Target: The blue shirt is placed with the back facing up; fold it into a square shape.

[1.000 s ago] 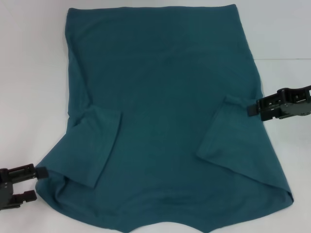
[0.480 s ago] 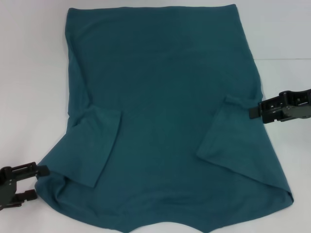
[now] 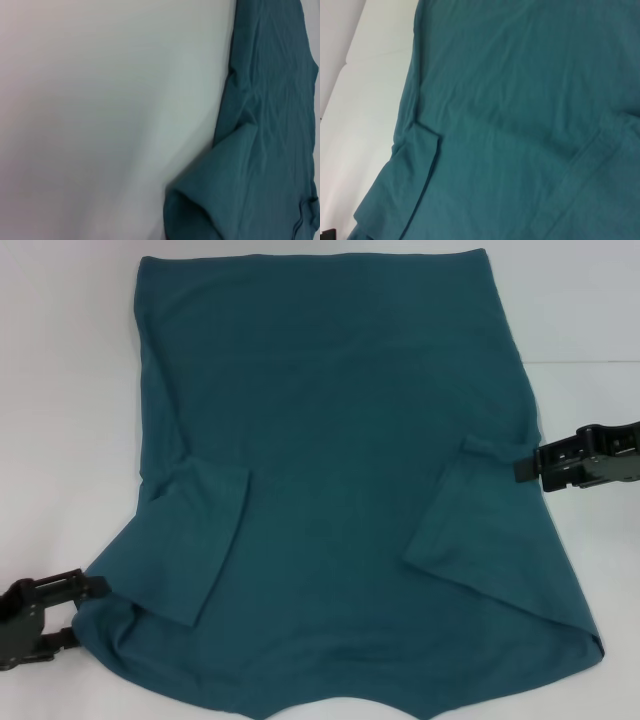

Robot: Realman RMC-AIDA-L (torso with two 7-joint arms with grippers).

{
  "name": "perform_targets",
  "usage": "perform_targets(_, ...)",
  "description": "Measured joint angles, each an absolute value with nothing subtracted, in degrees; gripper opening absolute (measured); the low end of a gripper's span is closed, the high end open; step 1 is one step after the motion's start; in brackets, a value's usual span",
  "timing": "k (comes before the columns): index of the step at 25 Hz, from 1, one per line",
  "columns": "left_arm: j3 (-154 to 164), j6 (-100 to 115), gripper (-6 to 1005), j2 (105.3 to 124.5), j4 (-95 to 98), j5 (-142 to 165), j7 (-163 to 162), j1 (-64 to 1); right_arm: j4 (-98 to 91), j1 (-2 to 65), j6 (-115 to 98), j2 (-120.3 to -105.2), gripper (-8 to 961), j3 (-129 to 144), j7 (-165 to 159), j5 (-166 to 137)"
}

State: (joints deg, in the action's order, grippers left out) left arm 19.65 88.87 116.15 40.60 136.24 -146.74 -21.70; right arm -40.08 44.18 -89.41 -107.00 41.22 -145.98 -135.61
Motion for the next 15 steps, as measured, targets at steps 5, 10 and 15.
perform_targets(5, 19.65, 87.84, 887, 115.95, 38.93, 136.37, -146.42, -22.38, -40.08, 44.08, -89.51, -106.98, 595, 41.11, -146.07, -135.62)
perform_targets(10, 19.51, 85.93, 887, 115.93, 37.88, 136.08, -146.37, -22.92, -40.08, 44.03, -89.55, -106.89, 595, 40.63, -146.01, -135.62)
perform_targets(15, 19.65, 83.65, 886, 115.92, 36.35, 136.12, -146.21, -24.28, -40.08, 44.03, -89.57, -106.87, 596, 40.60, -146.02, -135.62)
